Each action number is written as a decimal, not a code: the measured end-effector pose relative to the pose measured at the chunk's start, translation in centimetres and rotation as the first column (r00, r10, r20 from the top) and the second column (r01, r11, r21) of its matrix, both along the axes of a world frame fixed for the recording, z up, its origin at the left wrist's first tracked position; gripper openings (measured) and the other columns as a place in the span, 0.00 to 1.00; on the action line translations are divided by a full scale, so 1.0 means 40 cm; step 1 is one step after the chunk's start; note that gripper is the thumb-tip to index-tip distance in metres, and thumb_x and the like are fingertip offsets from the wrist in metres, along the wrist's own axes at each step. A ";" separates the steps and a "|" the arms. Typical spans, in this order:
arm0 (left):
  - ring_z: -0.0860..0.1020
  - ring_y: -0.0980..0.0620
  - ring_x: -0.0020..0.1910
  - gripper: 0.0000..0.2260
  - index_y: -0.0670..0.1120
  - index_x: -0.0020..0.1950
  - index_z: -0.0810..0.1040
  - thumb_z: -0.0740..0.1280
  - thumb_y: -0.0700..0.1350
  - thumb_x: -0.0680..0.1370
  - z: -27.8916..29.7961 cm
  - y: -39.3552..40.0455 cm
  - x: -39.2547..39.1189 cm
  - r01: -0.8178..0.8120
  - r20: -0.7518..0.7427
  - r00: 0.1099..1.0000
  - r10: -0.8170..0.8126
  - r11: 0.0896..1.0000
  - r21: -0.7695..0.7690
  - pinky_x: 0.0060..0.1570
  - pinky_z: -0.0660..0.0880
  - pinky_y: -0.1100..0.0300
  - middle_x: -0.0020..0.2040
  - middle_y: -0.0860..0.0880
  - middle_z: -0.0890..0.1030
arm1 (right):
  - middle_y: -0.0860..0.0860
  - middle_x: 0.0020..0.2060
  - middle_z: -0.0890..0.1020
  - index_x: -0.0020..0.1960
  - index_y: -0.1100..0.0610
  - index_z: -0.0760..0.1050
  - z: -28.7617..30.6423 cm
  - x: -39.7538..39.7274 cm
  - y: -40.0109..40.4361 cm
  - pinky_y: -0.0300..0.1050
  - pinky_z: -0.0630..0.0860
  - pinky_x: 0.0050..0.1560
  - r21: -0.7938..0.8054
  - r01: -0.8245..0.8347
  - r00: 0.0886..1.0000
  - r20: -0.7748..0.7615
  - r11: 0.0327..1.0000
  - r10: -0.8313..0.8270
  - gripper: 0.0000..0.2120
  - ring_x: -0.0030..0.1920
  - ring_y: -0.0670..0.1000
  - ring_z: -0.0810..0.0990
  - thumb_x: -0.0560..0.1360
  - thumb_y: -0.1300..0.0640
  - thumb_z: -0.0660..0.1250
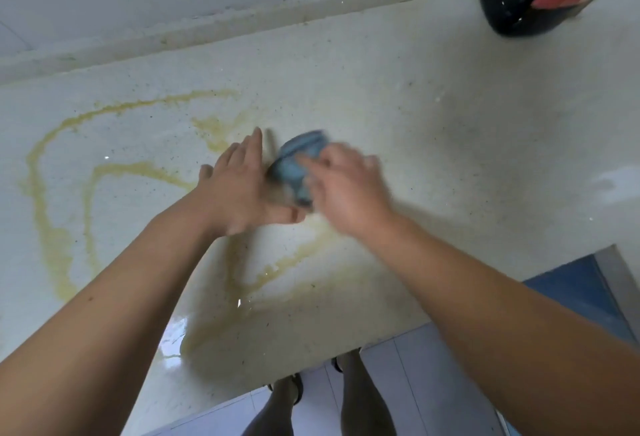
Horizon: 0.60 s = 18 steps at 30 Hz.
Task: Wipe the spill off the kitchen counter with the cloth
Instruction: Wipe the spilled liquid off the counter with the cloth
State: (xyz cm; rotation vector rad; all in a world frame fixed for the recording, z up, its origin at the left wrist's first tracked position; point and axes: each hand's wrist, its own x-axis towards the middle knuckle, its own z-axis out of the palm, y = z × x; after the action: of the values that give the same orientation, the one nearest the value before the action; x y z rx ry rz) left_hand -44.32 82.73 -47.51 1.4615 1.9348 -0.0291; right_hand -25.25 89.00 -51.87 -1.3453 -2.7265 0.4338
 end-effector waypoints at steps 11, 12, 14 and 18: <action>0.33 0.43 0.82 0.71 0.52 0.82 0.29 0.73 0.78 0.58 -0.011 -0.059 0.056 0.170 -0.058 0.982 -0.178 0.978 -0.116 0.78 0.44 0.31 0.84 0.49 0.32 | 0.50 0.59 0.73 0.80 0.45 0.68 0.015 0.047 -0.104 0.48 0.60 0.56 -0.104 -0.096 0.995 0.000 0.990 0.097 0.25 0.63 0.57 0.72 0.83 0.49 0.62; 0.34 0.44 0.82 0.71 0.52 0.82 0.29 0.72 0.78 0.58 -0.004 -0.057 0.055 0.162 -0.056 0.984 -0.170 0.980 -0.117 0.78 0.45 0.31 0.84 0.50 0.33 | 0.50 0.59 0.74 0.80 0.44 0.68 0.016 0.064 -0.094 0.47 0.59 0.56 -0.074 -0.082 0.997 0.007 0.994 0.083 0.25 0.63 0.56 0.72 0.83 0.49 0.62; 0.37 0.45 0.83 0.71 0.51 0.82 0.29 0.71 0.79 0.58 0.012 -0.067 0.054 0.161 -0.098 0.980 -0.172 0.981 -0.105 0.78 0.46 0.32 0.84 0.50 0.35 | 0.54 0.64 0.74 0.79 0.44 0.68 0.018 0.130 -0.038 0.50 0.66 0.58 0.015 0.175 0.984 0.038 0.985 -0.175 0.23 0.65 0.59 0.74 0.84 0.50 0.60; 0.35 0.44 0.83 0.70 0.52 0.81 0.28 0.69 0.81 0.58 0.012 -0.164 0.092 0.161 -0.153 0.973 -0.172 0.983 -0.083 0.76 0.44 0.28 0.83 0.50 0.32 | 0.61 0.70 0.71 0.76 0.50 0.70 0.018 0.264 0.042 0.60 0.71 0.64 0.043 0.697 0.714 0.042 0.716 -0.699 0.20 0.67 0.64 0.74 0.85 0.52 0.56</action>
State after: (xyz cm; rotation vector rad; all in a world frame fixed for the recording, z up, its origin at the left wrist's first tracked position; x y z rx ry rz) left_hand -40.64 76.19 -47.03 1.6129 1.9097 -0.2966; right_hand -14.69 90.68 -51.17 -2.2405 -1.9866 0.2862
